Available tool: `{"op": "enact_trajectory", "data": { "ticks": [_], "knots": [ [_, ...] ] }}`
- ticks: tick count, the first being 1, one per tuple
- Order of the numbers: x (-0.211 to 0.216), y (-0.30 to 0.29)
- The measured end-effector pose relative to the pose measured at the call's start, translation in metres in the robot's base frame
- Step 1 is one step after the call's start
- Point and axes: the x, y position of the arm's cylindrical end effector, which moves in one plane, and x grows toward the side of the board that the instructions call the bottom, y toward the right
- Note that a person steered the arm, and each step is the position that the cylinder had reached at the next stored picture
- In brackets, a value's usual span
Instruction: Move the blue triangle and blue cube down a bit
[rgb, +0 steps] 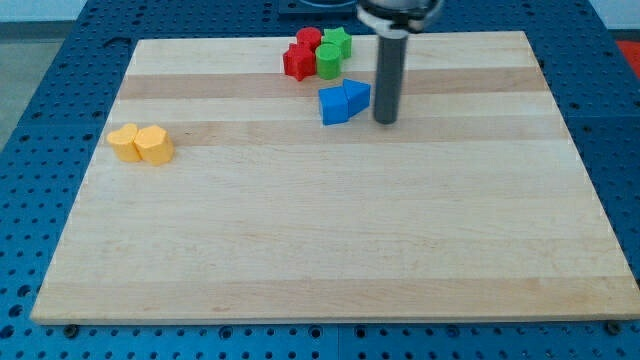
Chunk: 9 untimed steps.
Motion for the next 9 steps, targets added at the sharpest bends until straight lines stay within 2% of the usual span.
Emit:
{"op": "enact_trajectory", "data": {
  "ticks": [1, 2, 6, 7, 8, 9],
  "knots": [
    [-0.032, 0.045],
    [-0.060, 0.043],
    [-0.024, -0.021],
    [-0.059, -0.009],
    [-0.076, -0.014],
    [-0.062, -0.035]
  ]
}}
